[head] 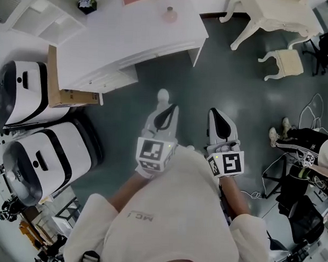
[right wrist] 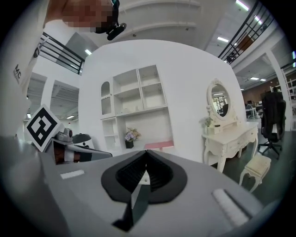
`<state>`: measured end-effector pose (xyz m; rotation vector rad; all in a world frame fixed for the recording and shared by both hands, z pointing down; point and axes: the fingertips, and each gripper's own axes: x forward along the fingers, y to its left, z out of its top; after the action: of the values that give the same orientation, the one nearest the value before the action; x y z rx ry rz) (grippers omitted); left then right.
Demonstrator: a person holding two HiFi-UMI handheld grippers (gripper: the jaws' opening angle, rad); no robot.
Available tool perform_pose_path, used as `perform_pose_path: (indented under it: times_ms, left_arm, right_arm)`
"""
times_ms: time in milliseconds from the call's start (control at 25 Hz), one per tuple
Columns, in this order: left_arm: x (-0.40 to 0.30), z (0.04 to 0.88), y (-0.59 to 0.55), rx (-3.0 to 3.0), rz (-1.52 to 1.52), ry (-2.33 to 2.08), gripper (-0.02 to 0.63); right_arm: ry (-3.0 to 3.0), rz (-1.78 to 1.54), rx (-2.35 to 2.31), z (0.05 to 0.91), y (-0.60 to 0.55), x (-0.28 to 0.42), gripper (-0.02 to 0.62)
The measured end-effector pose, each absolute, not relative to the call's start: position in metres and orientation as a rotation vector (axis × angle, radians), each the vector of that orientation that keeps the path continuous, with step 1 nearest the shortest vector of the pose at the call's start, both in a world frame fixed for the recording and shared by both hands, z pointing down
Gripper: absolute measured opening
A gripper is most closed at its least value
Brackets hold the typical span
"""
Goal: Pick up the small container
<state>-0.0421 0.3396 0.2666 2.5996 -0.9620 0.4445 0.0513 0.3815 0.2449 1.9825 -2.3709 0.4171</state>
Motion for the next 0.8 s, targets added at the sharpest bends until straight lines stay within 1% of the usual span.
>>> perform_pose_path:
  times_ms: [400,600,800]
  left_arm:
    - [-0.068,0.256,0.087,2.601,0.44,-0.859,0.001]
    - [-0.084,0.257,0.006,2.586,0.418,-0.851,0.0]
    - [-0.074,0.259,-0.026,2.603,0.433,-0.806,0.0]
  right_arm:
    - [-2.279,0.417,2.023,0.234,0.124,0.026,-0.011]
    - [-2.256,0.405,2.026,0.233,0.053,0.01,-0.011]
    - [-2.259,0.402,2.011,0.235,0.013,0.009,-0.011]
